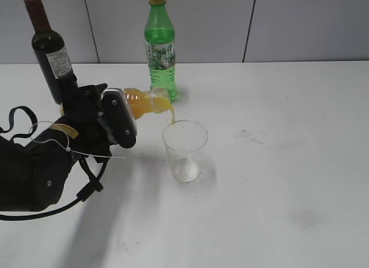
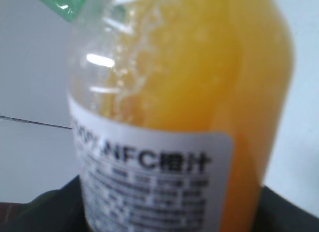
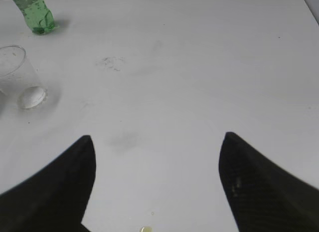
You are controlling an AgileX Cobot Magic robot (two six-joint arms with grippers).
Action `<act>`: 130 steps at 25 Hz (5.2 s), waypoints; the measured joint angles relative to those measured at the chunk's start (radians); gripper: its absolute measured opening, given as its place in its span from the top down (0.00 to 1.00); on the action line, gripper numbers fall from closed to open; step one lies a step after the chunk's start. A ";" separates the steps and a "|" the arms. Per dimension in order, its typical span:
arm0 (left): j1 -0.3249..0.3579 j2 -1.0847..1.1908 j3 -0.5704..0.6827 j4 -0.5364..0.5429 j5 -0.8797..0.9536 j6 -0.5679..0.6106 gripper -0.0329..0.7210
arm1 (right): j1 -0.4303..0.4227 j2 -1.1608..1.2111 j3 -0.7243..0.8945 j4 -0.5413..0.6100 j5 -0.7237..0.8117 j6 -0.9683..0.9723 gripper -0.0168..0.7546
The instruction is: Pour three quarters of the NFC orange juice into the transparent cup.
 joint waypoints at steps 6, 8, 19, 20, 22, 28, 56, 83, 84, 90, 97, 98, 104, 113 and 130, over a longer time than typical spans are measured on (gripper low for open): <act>0.000 0.000 0.000 0.020 -0.031 0.045 0.33 | 0.000 0.000 0.000 0.000 0.000 0.000 0.21; 0.000 0.000 0.000 0.038 -0.048 0.058 0.33 | 0.000 0.000 0.000 0.000 0.000 0.000 0.21; 0.000 0.000 0.000 0.070 -0.072 0.146 0.33 | 0.000 0.000 0.000 0.000 0.000 0.000 0.21; 0.000 0.001 0.000 0.070 -0.079 0.152 0.33 | 0.000 0.000 0.000 0.000 0.000 0.000 0.21; 0.000 0.001 0.000 0.069 -0.088 0.160 0.33 | 0.000 0.000 0.000 0.000 0.000 0.000 0.21; 0.000 0.001 0.000 0.054 -0.096 0.198 0.33 | 0.000 0.000 0.000 0.000 0.000 0.000 0.21; 0.000 0.001 0.000 0.024 -0.122 0.295 0.33 | 0.000 0.000 0.000 0.000 0.000 0.000 0.21; 0.000 0.001 0.000 0.037 -0.125 0.295 0.33 | 0.000 0.000 0.000 0.000 0.000 0.000 0.21; 0.000 0.001 0.000 0.037 -0.125 0.295 0.33 | 0.000 0.000 0.000 0.000 0.000 0.000 0.21; 0.000 0.001 0.000 0.040 -0.125 0.295 0.33 | 0.000 0.000 0.000 0.000 0.000 0.000 0.21; 0.000 0.001 0.000 0.050 -0.126 0.295 0.33 | 0.000 0.000 0.000 0.000 0.000 0.000 0.21; 0.000 0.001 0.000 0.055 -0.126 0.295 0.33 | 0.000 0.000 0.000 0.000 0.000 0.000 0.21; 0.000 0.001 0.000 0.062 -0.127 0.295 0.33 | 0.000 0.000 0.000 0.000 0.000 0.000 0.21; 0.000 0.001 0.004 0.078 -0.173 0.023 0.33 | 0.000 0.000 0.000 0.000 0.000 0.000 0.21; 0.098 0.001 0.013 0.187 -0.174 -1.021 0.33 | 0.000 0.000 0.000 0.000 0.000 0.000 0.21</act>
